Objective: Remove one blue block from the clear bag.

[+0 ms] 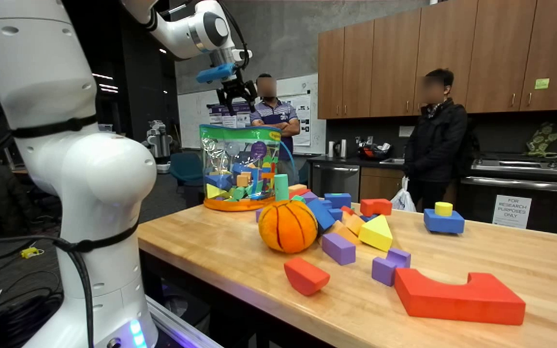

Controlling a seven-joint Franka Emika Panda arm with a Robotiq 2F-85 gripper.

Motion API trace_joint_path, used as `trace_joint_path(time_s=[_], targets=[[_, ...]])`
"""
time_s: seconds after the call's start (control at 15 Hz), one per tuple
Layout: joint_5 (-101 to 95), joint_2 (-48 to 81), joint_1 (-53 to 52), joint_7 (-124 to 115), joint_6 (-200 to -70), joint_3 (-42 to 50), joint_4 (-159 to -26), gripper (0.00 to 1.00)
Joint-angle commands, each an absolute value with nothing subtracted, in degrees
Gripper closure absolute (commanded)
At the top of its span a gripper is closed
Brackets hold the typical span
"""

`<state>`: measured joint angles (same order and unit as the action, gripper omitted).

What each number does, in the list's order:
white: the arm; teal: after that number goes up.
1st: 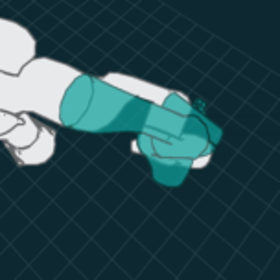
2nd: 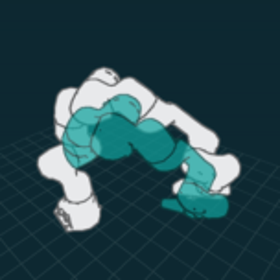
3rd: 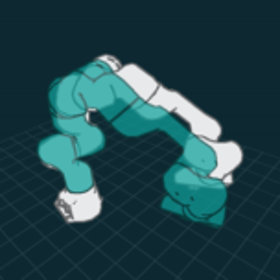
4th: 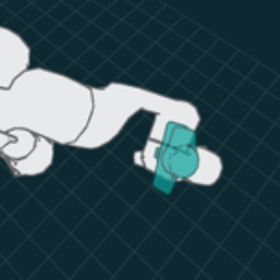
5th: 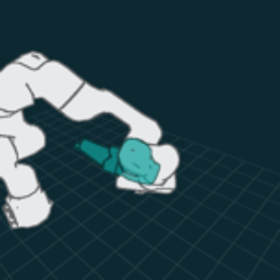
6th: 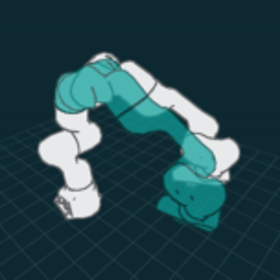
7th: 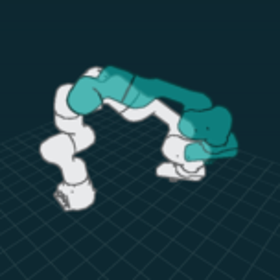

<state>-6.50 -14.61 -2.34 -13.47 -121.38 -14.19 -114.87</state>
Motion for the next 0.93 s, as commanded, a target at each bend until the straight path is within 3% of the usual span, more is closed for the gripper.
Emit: trace_joint_path(time_s=[0.0, 0.53, 0.87], targets=[[-9.6, -8.0, -4.3, -14.7, -113.7, -14.8, -105.0, 0.00], [-12.8, 2.2, -10.2, -14.9, -108.4, -15.2, -95.0, 0.00], [-16.2, 1.2, -10.7, -19.8, -112.4, -13.2, -98.1, 0.00]])
